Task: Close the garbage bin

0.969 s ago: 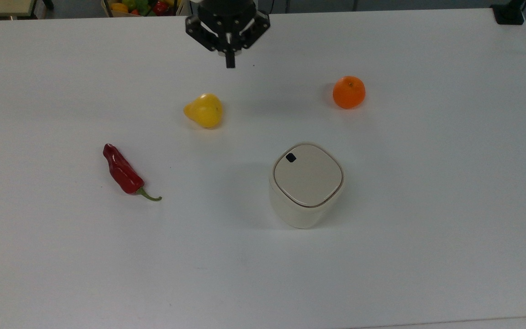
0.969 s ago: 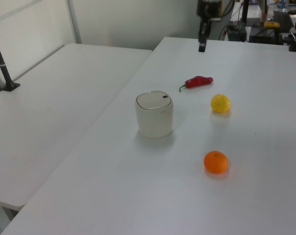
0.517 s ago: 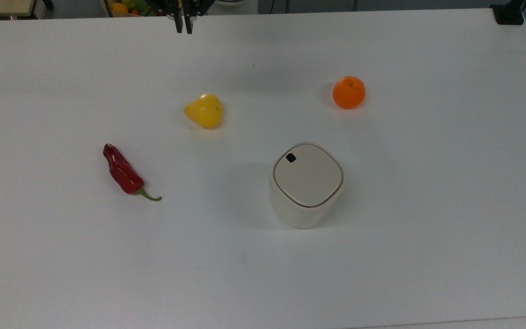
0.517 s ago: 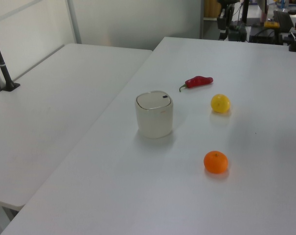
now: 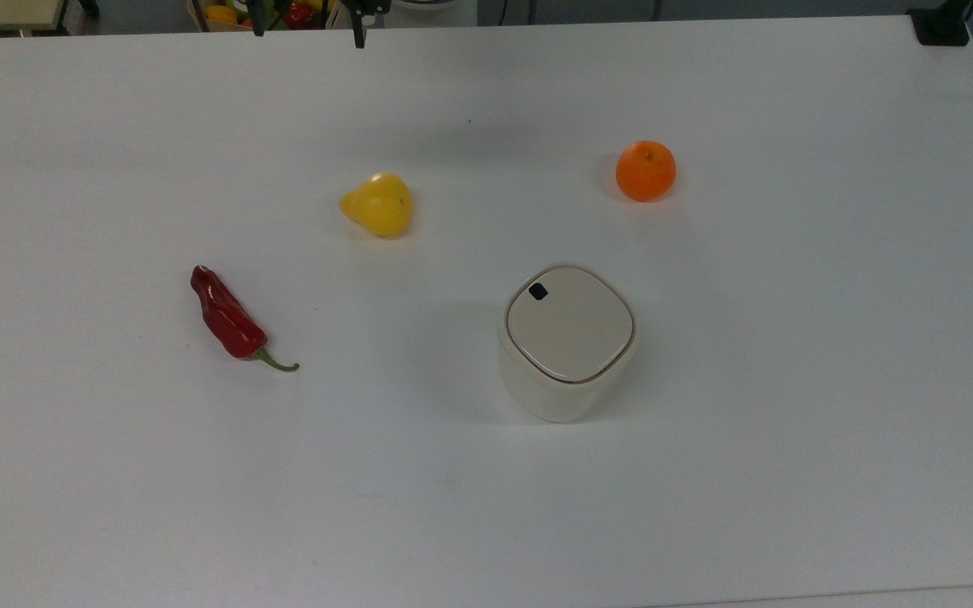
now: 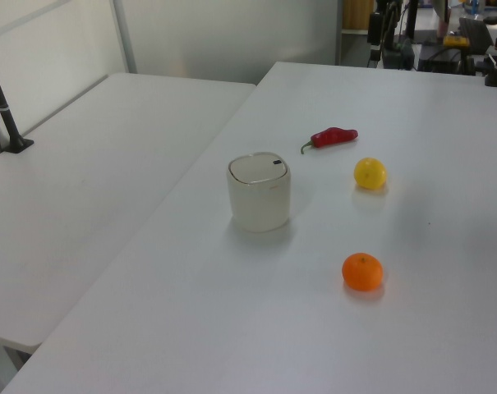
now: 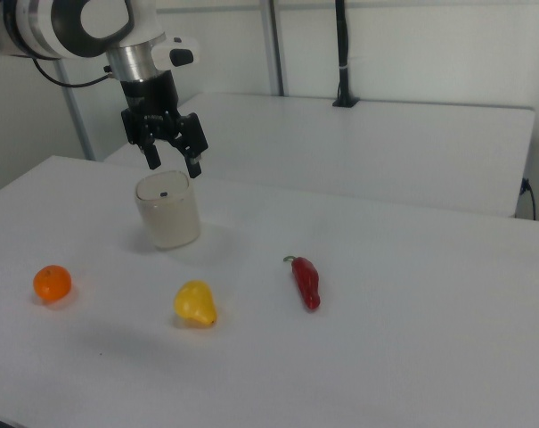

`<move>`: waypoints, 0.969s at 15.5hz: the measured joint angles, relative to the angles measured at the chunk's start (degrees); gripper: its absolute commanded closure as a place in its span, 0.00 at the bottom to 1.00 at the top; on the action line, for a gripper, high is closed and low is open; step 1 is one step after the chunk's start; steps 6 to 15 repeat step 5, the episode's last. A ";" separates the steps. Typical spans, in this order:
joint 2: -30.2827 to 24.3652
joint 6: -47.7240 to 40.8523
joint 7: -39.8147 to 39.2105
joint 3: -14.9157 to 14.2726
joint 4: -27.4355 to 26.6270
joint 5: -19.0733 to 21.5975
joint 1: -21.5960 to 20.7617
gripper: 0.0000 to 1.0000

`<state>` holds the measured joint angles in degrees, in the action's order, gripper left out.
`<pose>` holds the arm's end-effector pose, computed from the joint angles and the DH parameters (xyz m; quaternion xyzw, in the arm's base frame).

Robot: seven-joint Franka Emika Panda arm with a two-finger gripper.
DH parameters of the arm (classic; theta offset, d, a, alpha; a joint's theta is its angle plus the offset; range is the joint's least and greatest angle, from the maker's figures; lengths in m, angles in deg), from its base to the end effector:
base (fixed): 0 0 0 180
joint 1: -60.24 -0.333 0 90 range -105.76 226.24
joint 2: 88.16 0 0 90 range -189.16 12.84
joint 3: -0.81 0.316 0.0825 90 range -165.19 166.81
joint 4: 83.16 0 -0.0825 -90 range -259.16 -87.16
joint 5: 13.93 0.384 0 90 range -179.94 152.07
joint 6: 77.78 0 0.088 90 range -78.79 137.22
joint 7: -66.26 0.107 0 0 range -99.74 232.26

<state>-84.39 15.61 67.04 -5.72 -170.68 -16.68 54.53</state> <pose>0.5805 -0.0109 0.6134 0.9994 -0.0128 0.0185 0.0277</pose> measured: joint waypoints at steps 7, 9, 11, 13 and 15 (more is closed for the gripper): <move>-0.12 -0.80 0.15 0.00 0.00 -0.08 0.38 0.00; -0.12 -0.80 0.15 0.00 0.00 -0.08 0.38 0.00; -0.12 -0.80 0.15 0.00 0.00 -0.08 0.38 0.00; -0.12 -0.80 0.15 0.00 0.00 -0.08 0.38 0.00; -0.12 -0.80 0.15 0.00 0.00 -0.08 0.38 0.00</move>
